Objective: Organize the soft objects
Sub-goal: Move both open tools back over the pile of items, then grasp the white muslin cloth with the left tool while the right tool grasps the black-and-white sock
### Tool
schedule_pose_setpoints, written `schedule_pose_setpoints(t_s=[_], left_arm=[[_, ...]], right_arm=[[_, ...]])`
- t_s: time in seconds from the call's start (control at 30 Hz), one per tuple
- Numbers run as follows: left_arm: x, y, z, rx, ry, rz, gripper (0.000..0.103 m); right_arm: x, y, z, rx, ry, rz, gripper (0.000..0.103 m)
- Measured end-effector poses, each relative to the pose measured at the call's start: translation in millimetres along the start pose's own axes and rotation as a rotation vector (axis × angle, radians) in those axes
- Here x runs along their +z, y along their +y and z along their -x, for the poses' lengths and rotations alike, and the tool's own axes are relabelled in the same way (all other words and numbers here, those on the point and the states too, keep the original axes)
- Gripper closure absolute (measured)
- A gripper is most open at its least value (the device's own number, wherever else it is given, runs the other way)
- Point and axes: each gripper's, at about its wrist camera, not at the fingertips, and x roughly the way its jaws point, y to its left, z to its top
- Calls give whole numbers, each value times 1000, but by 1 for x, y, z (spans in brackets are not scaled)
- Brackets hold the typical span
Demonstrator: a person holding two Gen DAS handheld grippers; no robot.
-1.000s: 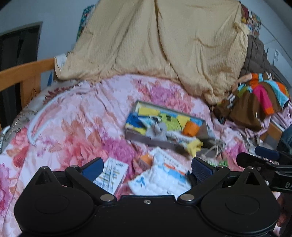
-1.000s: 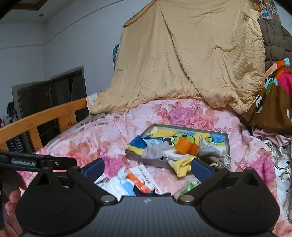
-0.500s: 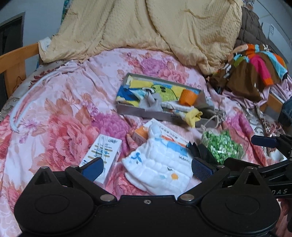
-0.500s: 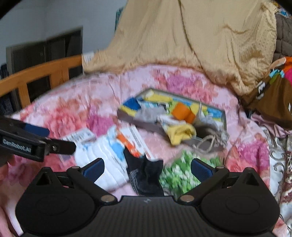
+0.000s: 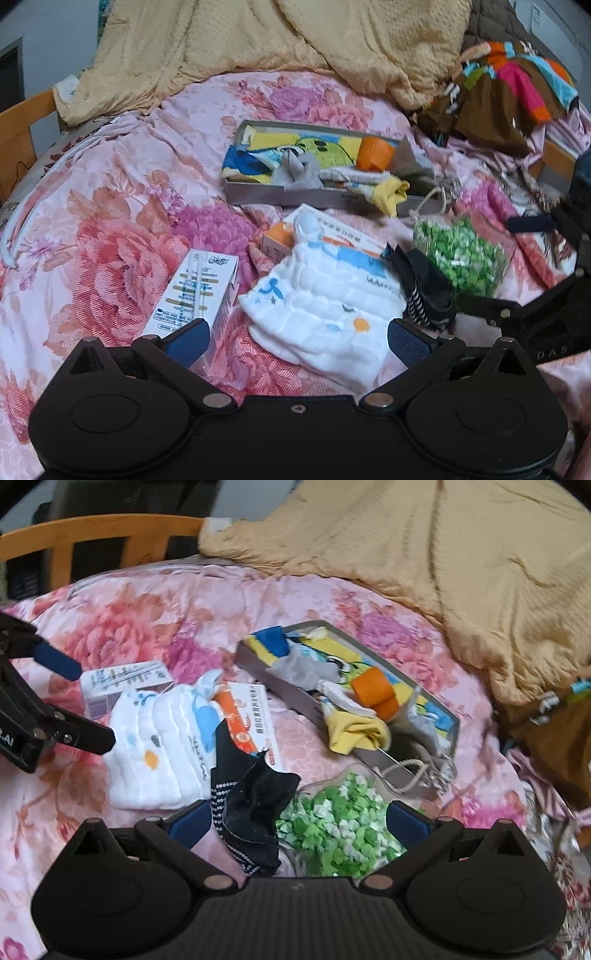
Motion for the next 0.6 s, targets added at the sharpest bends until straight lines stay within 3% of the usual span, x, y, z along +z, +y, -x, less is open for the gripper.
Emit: schedule_pose_setpoints(t_s=[0.3,0.47,0.6], left_arm=[[-7,-12,-19,-10,6,-98,1],[-11,-23,-21,18,-64,-242,2],[-14,-27,-24,-1,-59,-299,3]], right_arm=[[-6,8,-25,81,-38,193,1],[-7,22,-31,124,-66,296,10],[-7,27,-36,143,-51,305,13]])
